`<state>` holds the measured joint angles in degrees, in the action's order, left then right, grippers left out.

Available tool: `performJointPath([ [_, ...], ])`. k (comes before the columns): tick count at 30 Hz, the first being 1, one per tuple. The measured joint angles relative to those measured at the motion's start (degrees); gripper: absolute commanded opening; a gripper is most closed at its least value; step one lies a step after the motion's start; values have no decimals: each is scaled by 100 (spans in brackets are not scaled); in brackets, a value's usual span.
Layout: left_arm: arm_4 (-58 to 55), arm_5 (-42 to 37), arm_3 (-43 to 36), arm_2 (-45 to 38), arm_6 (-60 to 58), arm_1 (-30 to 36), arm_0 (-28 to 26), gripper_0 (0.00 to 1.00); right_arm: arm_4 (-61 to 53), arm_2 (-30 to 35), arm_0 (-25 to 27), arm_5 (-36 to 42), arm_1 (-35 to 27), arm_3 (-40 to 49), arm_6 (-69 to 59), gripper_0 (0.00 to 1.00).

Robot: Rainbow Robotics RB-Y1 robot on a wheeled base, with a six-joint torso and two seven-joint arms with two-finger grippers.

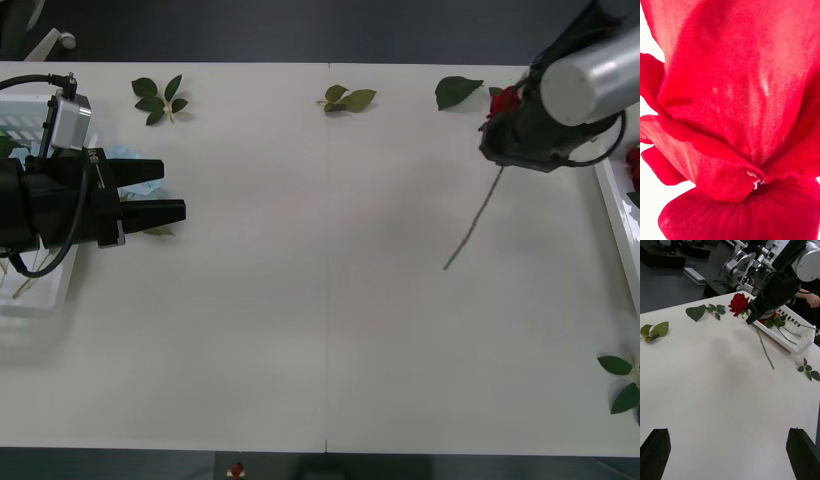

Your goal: Put the red flowers into the right box and the blue flowers into the left box

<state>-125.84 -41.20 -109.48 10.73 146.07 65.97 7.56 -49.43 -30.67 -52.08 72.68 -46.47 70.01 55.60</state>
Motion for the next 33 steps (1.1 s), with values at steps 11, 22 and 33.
performJointPath([
  [11, 0, -1, 0, 0, 0, 0, -1, 89, -578, 163, 292, -514, -1678, -146, 1608, 0],
  [22, 0, -1, 0, 0, 0, 0, -2, 89, 690, 1666, 1454, -716, -1743, -801, 3362, 0],
  [33, 0, -1, 0, 0, 0, 0, -2, 89, 1443, 1373, 1462, -1307, -1743, -1535, 3475, 10],
])
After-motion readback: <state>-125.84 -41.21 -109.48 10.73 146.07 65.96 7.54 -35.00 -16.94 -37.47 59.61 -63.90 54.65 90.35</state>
